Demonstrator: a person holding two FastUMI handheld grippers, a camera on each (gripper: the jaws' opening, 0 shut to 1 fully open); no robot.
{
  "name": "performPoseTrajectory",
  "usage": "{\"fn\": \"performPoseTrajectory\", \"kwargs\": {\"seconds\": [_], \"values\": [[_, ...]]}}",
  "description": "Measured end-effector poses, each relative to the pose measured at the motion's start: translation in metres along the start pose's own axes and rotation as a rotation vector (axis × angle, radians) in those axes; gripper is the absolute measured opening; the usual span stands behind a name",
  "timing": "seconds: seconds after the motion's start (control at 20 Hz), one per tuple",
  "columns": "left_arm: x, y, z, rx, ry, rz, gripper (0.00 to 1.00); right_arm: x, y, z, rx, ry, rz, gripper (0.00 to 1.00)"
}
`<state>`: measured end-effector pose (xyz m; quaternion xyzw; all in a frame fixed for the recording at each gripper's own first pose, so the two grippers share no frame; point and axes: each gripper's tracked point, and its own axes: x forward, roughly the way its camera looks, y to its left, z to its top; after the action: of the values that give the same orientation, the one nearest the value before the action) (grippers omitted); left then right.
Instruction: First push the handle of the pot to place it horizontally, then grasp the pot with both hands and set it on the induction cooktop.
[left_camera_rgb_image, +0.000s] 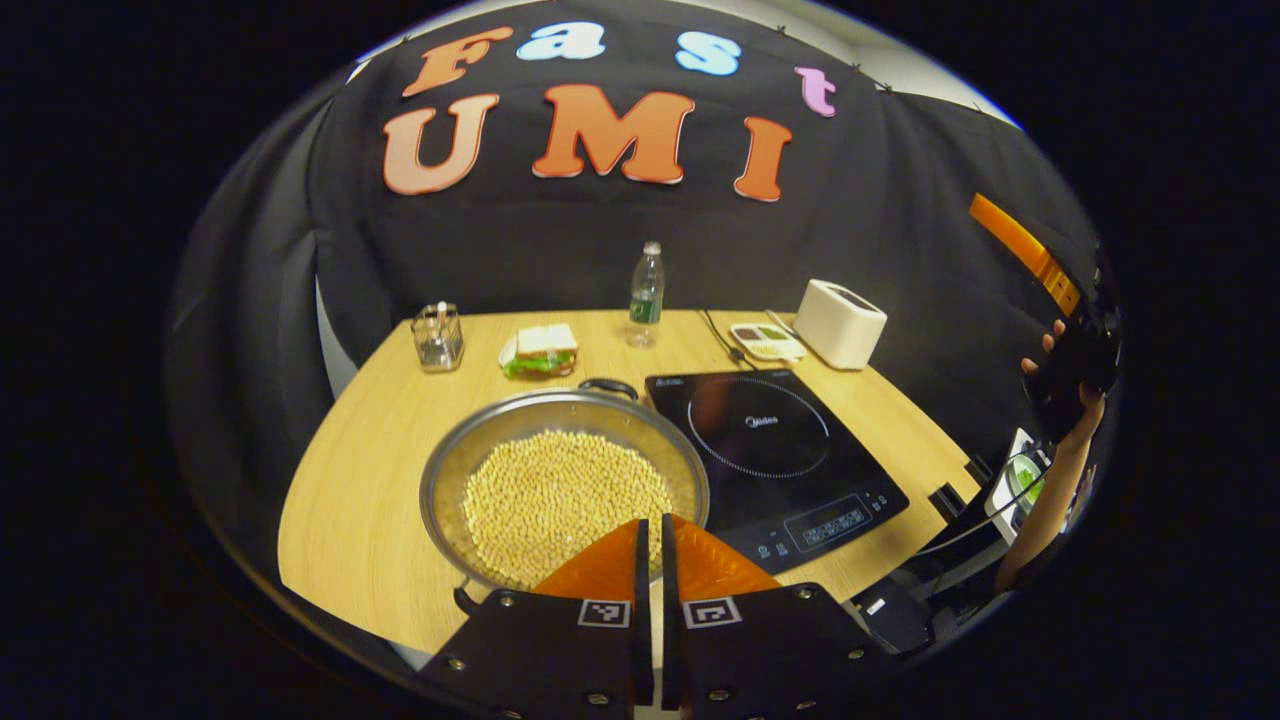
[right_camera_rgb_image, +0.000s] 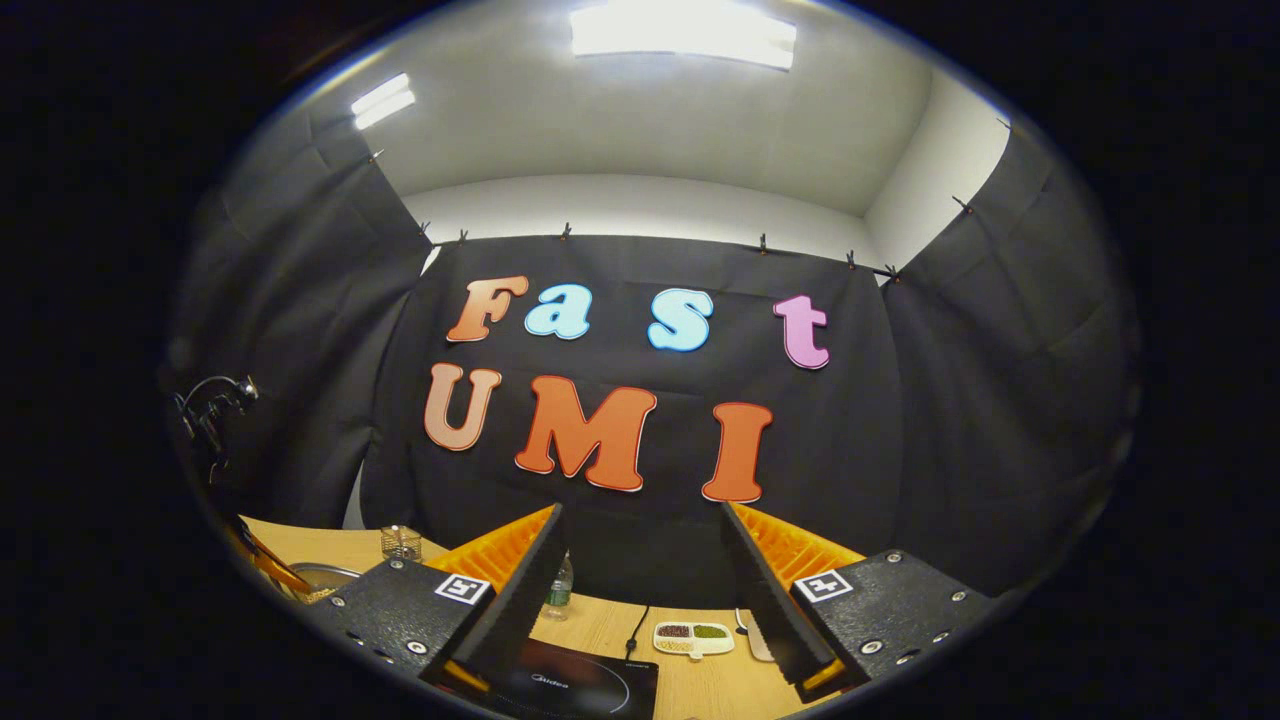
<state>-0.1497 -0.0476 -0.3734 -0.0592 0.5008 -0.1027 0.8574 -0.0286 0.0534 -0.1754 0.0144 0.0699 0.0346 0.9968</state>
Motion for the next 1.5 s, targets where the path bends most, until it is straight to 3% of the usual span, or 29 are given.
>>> {"fn": "performPoseTrajectory", "kwargs": {"seconds": [0.35,0.65,1.0,1.05,1.1,1.25,1.5], "values": [[0.005,0.009,-0.065,-0.168,0.186,0.008,0.05,-0.002,0.014,-0.038,0.003,0.055,0.008,0.95],[0.007,0.014,-0.118,-0.215,0.346,0.021,0.05,-0.005,0.019,-0.059,0.014,0.093,0.014,0.95],[0.024,0.046,-0.137,-0.272,0.429,0.103,0.05,-0.010,0.021,-0.063,0.019,0.084,0.015,0.95],[0.025,0.046,-0.140,-0.284,0.448,0.100,0.00,-0.009,0.021,-0.064,0.020,0.084,0.016,0.95],[0.027,0.049,-0.141,-0.291,0.459,0.107,0.04,-0.008,0.020,-0.065,0.020,0.087,0.015,0.95],[0.027,0.060,-0.146,-0.274,0.481,0.159,0.00,-0.010,0.020,-0.065,0.022,0.084,0.018,0.95],[0.024,0.073,-0.149,-0.280,0.502,0.214,0.04,-0.009,0.012,-0.070,0.031,0.083,0.008,0.95]]}}
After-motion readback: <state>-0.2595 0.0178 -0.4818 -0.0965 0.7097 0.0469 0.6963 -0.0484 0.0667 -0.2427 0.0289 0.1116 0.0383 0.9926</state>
